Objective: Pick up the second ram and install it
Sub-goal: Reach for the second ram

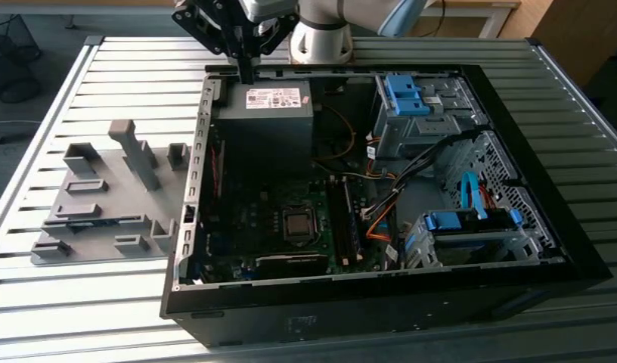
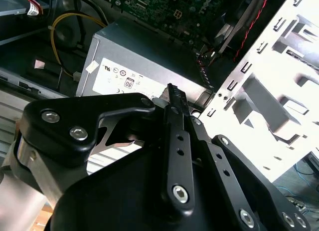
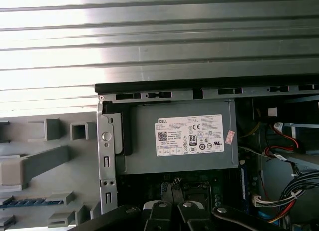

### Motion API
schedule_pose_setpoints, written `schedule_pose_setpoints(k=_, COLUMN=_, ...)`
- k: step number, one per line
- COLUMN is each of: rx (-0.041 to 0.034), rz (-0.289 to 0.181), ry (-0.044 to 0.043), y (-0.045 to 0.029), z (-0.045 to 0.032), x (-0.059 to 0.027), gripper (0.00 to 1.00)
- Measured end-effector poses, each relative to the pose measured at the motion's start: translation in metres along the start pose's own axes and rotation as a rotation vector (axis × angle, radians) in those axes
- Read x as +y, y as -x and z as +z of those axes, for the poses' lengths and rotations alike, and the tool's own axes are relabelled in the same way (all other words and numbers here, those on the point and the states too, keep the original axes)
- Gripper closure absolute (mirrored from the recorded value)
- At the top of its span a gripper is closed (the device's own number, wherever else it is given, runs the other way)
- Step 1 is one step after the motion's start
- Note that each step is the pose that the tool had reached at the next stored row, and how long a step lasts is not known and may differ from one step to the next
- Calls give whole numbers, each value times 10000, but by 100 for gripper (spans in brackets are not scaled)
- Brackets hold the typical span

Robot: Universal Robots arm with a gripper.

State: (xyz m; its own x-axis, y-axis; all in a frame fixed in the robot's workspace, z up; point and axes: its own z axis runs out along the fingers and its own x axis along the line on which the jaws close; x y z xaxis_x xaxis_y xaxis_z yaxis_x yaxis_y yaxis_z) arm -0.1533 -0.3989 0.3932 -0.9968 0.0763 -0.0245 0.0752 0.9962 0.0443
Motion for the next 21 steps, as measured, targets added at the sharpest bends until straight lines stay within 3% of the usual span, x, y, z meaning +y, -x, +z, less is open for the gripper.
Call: schedule_pose_setpoints(k=21, rx=0, rz=-1, ry=0, y=-73, z=-1, x=-6, gripper=90)
